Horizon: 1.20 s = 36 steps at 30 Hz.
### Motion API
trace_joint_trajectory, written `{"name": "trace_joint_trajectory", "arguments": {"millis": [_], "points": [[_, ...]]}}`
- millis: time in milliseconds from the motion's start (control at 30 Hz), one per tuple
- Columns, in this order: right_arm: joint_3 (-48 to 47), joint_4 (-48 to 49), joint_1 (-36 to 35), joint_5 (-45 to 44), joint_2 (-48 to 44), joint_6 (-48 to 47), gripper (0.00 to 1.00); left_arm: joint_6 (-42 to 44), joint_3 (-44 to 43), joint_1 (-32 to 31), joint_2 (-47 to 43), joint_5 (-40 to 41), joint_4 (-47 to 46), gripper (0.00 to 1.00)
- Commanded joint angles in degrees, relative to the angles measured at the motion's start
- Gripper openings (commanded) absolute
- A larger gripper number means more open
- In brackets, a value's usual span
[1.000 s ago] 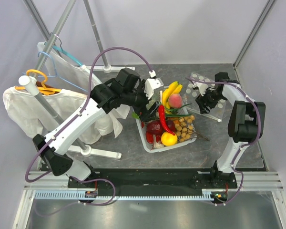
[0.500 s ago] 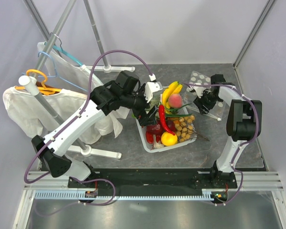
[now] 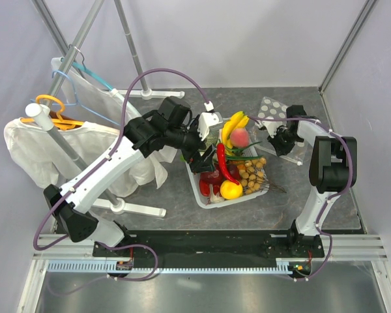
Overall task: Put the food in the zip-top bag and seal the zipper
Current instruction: Pick up the zipper food storage bag at the center of the board.
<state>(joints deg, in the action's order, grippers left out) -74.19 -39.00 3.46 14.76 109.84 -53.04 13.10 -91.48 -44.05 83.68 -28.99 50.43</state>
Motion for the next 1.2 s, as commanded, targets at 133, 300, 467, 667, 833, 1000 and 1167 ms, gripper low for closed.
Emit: {"name": "trace_joint_trajectory", "arguments": {"millis": [133,300,467,667,833,1000,1167], "points": [[-5.78,-2.66,3.73,2.46,-3.05,4.86,0.00,-1.23,-1.94,0.28,1.14,-2.21,-2.79,1.00],[-18.67,-7.39,12.51,10.71,-2.00,15.31,0.00,-4.84,-2.99,0.20,1.04,2.35,-9.38,1.00],[-27.75,-8.02,17.10,16.51,-4.89,30.43,0.00,-14.56,-8.52,0.28,4.64,7.89,-15.80,1.00],[-28.64,-6.79,17.54,20.74,-15.33,41.84,0.00,-24.06,-14.43,0.28,8.69,5.53,-25.00,1.00],[-18.72,4.36,17.54,24.61,-28.94,53.72,0.00,-34.43,-16.36,0.11,12.55,5.26,-33.99,0.93],[-10.81,11.05,17.28,27.15,-37.76,58.49,0.00,-43.15,-20.56,-0.42,18.35,4.30,-41.37,0.85],[-9.66,6.85,15.97,30.59,-41.37,54.71,0.00,-47.20,-24.09,-1.91,22.84,3.77,-44.46,0.81]]}}
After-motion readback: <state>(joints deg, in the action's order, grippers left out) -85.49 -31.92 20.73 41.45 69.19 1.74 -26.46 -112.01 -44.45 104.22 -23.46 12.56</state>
